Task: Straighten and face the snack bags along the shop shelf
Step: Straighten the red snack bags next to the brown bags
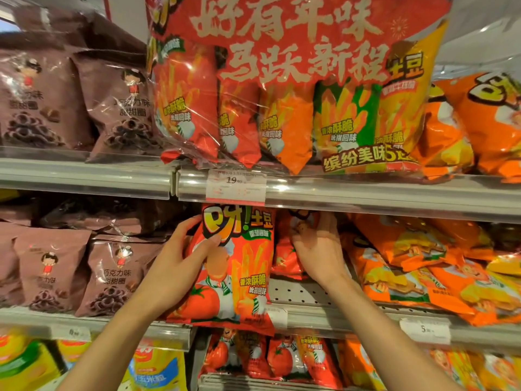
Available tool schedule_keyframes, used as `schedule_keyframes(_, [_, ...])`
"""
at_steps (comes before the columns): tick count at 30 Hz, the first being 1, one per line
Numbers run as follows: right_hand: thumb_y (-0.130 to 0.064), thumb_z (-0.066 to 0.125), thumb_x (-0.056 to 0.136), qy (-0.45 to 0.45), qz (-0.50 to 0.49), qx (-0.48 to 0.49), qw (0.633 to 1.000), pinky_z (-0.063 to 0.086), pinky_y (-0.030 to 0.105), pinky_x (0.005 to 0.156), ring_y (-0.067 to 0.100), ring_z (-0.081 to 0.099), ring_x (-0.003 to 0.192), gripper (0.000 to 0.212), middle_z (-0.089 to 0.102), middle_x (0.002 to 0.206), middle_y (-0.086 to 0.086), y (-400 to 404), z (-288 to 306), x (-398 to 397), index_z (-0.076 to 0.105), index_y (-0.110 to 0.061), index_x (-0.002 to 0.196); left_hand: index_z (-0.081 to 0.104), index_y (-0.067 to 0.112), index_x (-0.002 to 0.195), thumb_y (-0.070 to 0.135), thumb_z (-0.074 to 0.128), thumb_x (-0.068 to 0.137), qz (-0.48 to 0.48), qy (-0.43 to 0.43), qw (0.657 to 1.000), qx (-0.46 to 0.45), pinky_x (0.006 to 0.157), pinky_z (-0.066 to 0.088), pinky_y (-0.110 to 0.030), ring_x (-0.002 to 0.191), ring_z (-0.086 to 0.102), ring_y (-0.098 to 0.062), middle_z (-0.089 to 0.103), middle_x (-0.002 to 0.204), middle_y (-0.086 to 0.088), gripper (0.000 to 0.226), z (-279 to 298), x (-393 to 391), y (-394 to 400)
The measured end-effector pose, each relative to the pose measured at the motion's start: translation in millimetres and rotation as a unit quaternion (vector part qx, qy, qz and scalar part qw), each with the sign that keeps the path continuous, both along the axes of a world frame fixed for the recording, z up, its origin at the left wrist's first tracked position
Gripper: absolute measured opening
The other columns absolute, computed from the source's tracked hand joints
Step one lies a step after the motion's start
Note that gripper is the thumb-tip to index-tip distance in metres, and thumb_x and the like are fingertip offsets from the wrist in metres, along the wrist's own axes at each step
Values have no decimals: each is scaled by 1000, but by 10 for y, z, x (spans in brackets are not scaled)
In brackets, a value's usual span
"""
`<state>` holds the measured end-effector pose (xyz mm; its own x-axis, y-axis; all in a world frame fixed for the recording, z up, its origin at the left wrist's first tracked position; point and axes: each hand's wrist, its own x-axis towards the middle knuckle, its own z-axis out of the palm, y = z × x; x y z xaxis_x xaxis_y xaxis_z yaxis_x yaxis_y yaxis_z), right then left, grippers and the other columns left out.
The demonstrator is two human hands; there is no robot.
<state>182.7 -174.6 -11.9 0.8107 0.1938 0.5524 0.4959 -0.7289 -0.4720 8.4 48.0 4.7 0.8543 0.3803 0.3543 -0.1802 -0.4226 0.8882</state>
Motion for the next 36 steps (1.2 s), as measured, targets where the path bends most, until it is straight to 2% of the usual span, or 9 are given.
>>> schedule_keyframes(3, [-36, 75, 86, 15, 5, 39, 999, 38, 46, 106, 40, 45, 127, 73, 45, 140, 21, 43, -101, 121, 42, 0, 140, 41, 50, 142, 74, 62, 78, -3, 3, 1000, 5, 85, 46, -20, 105, 63, 12, 65, 123, 23, 72, -17, 22, -11])
schedule_keyframes(7, [-68, 63, 83, 92, -40, 63, 993, 34, 52, 113, 38, 33, 143, 110, 25, 160, 19, -9, -251, 193, 9, -9, 158, 41, 49, 142, 70, 60, 78, -5, -2, 1000, 7, 81, 45, -14, 103, 62, 14, 66, 114, 34, 71, -17, 36, -22])
schedule_keyframes(9, [-76, 59, 80, 150, -56, 55, 986, 38, 50, 110, 41, 38, 139, 116, 30, 157, 22, -59, -291, 236, 5, -10, 159, 41, 49, 143, 70, 59, 78, -1, -4, 1000, 5, 82, 44, -15, 103, 62, 15, 66, 116, 29, 71, -27, 50, -27])
schedule_keyframes(13, [-61, 63, 87, 161, -53, 54, 984, 45, 44, 101, 43, 51, 125, 88, 50, 136, 25, -83, -340, 284, 32, -3, 145, 40, 47, 145, 69, 59, 78, -2, -2, 1000, 2, 85, 44, -19, 104, 60, 15, 62, 126, 23, 72, -27, 82, -38])
schedule_keyframes(19, [-40, 73, 88, 96, -36, 120, 987, 40, 45, 103, 43, 46, 124, 80, 40, 138, 25, 122, -323, 269, 31, 0, 143, 41, 50, 142, 69, 63, 82, -8, -5, 1000, -2, 88, 46, -22, 107, 63, 10, 65, 125, 21, 67, -68, 75, -17])
schedule_keyframes(22, [-46, 73, 86, 121, -22, 101, 987, 39, 47, 106, 40, 44, 127, 84, 40, 138, 22, 141, -325, 303, 29, -4, 145, 43, 52, 140, 65, 61, 81, -6, -8, 1000, -1, 88, 47, -22, 106, 64, 9, 67, 120, 26, 63, -76, 72, -17])
schedule_keyframes(27, [-53, 66, 90, 175, 31, 256, 950, 39, 49, 111, 34, 43, 135, 81, 42, 148, 12, -42, -194, 301, 27, -14, 149, 43, 54, 139, 67, 61, 82, 1, -10, 1000, -3, 87, 46, -20, 108, 63, 9, 65, 125, 21, 61, -104, 81, -50])
schedule_keyframes(32, [-49, 58, 96, 178, 69, 295, 936, 40, 35, 101, 22, 52, 127, 57, 54, 136, 1, -218, -55, 44, 41, -21, 143, 40, 76, 115, 69, 60, 83, -6, 2, 1000, 5, 84, 42, -17, 104, 56, 23, 59, 109, 48, 38, -82, 187, -239])
schedule_keyframes(36, [-76, 47, 86, 173, 96, 258, 946, 36, 28, 94, 1, 50, 110, 64, 51, 128, -13, -255, 5, -312, 49, -32, 134, 40, 54, 136, 76, 55, 79, 14, -7, 1000, 18, 99, 46, -33, 121, 55, 2, 59, 130, 26, 63, -127, 348, -430])
